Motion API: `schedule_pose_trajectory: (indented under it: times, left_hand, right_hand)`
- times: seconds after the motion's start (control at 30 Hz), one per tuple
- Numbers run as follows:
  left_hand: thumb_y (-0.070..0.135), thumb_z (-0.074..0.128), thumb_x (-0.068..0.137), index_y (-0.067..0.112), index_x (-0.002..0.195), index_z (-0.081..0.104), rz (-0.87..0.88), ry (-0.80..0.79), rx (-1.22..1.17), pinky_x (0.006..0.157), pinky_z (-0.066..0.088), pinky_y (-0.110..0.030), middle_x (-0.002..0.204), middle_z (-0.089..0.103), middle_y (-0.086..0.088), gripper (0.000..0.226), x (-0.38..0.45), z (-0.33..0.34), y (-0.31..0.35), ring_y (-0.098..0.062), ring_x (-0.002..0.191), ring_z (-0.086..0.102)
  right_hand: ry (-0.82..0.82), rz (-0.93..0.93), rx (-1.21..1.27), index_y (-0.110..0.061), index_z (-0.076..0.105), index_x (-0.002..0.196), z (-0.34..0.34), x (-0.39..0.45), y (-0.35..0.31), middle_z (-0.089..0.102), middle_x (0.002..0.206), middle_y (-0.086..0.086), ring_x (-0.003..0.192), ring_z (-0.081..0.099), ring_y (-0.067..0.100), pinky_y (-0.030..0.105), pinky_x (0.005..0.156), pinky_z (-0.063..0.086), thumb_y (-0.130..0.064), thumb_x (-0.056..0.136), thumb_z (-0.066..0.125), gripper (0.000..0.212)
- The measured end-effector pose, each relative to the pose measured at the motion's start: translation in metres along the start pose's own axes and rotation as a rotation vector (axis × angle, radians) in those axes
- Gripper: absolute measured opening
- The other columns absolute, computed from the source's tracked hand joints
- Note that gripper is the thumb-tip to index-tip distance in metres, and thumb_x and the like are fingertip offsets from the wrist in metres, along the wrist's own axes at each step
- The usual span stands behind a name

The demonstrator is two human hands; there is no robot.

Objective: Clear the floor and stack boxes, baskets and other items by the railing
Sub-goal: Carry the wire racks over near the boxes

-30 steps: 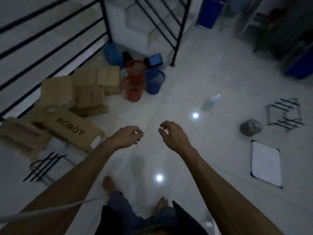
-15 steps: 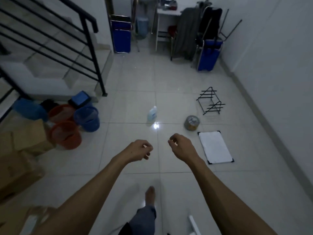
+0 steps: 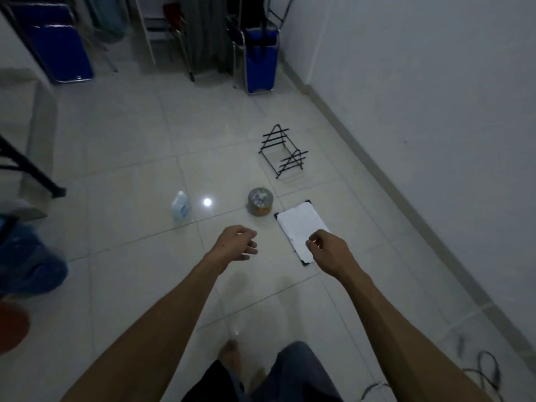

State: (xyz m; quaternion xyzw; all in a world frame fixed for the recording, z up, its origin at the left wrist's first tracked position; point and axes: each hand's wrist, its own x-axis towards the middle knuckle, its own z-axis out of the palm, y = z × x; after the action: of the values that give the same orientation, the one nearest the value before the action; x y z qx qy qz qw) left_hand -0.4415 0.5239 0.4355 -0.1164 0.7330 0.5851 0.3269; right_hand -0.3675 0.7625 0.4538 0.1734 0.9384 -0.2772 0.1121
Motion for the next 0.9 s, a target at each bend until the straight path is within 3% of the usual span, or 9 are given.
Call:
schedule_pose_trajectory:
  times: [0.13,0.3,0.43,0.53,0.7,0.9]
  left_hand:
    - [0.023,0.058,0.099,0.007,0.111,0.065,-0.028,-0.029,-0.002,0.078,0.06,-0.038,0.098,0.072,-0.016,0.021,0.054,0.047,0.037,-0.024,0.085,0.074]
    - [0.027,0.06,0.098,0.007,0.109,0.065,-0.036,-0.078,0.07,0.079,0.06,-0.039,0.099,0.071,-0.016,0.023,0.12,0.095,0.09,-0.022,0.082,0.073]
    - [0.023,0.059,0.097,0.006,0.103,0.065,-0.035,-0.04,0.01,0.079,0.061,-0.038,0.097,0.071,-0.016,0.018,0.172,0.134,0.153,-0.025,0.087,0.072]
    - [0.024,0.063,0.095,0.004,0.103,0.063,-0.053,-0.045,-0.185,0.067,0.057,-0.034,0.082,0.069,-0.011,0.022,0.203,0.157,0.203,-0.023,0.073,0.071]
    - [0.027,0.063,0.097,0.007,0.111,0.067,0.036,0.003,-0.276,0.076,0.06,-0.038,0.102,0.074,-0.018,0.024,0.255,0.167,0.275,-0.03,0.093,0.074]
    - [0.025,0.059,0.099,0.013,0.106,0.068,0.174,0.169,-0.066,0.084,0.059,-0.041,0.099,0.074,-0.013,0.017,0.341,0.141,0.336,-0.025,0.09,0.074]
  right_hand:
    - [0.051,0.118,0.052,-0.015,0.065,0.111,-0.029,0.04,0.042,0.062,0.093,-0.004,0.092,0.059,0.019,0.031,0.079,0.046,-0.036,0.097,0.057,0.026]
    - [0.071,0.177,0.138,-0.013,0.065,0.11,-0.063,0.11,0.081,0.063,0.091,-0.001,0.085,0.058,0.018,0.027,0.073,0.038,-0.034,0.097,0.058,0.025]
    - [0.087,0.121,0.212,-0.012,0.064,0.111,-0.107,0.184,0.097,0.068,0.099,0.002,0.088,0.061,0.019,0.025,0.073,0.039,-0.033,0.098,0.059,0.025]
    - [0.078,0.042,0.241,-0.012,0.064,0.111,-0.147,0.236,0.094,0.067,0.095,0.0,0.083,0.058,0.013,0.022,0.069,0.038,-0.032,0.098,0.059,0.024]
    - [0.083,-0.102,0.263,-0.014,0.063,0.113,-0.2,0.338,0.07,0.065,0.093,-0.002,0.076,0.058,0.006,0.01,0.061,0.038,-0.031,0.099,0.057,0.023]
    - [0.036,-0.228,0.199,-0.016,0.062,0.109,-0.214,0.468,0.023,0.065,0.098,-0.004,0.09,0.061,0.014,0.027,0.075,0.047,-0.032,0.098,0.057,0.02]
